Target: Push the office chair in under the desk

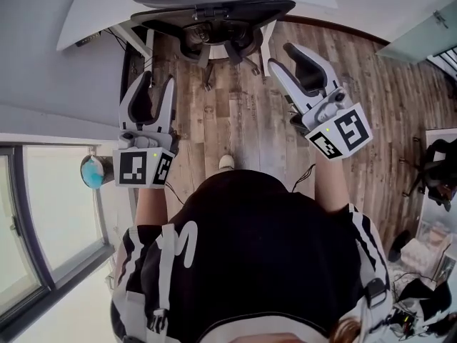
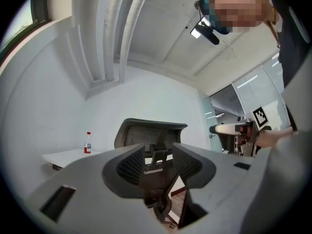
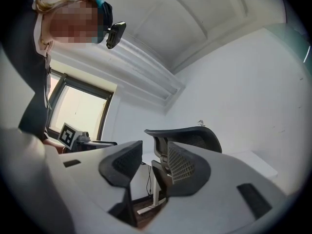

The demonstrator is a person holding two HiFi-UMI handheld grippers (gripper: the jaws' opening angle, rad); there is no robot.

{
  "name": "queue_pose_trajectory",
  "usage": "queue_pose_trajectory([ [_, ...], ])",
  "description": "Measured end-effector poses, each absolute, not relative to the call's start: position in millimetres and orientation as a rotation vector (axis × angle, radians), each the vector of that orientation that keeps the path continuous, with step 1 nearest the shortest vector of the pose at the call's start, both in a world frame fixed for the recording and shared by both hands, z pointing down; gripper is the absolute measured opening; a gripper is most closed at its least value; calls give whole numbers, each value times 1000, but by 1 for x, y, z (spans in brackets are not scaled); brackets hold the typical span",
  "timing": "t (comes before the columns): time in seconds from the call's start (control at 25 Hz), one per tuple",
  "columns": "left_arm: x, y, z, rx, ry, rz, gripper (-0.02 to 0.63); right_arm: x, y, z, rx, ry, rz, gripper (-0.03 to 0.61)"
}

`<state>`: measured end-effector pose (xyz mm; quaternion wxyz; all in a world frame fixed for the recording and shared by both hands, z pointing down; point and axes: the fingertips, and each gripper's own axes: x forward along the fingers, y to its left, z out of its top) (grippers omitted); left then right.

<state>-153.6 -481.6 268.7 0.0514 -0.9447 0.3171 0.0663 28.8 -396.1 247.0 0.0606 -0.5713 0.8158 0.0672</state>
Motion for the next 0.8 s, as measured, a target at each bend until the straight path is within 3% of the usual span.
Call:
queue_pose_trajectory([
  [0.32, -159, -427, 273, -2851, 1025, 220, 138, 17, -351, 253, -1658, 2468, 152, 80],
  [0.8, -169, -370, 287, -2852, 1088, 200, 63, -2, -298, 264, -1610, 2513, 122, 35],
])
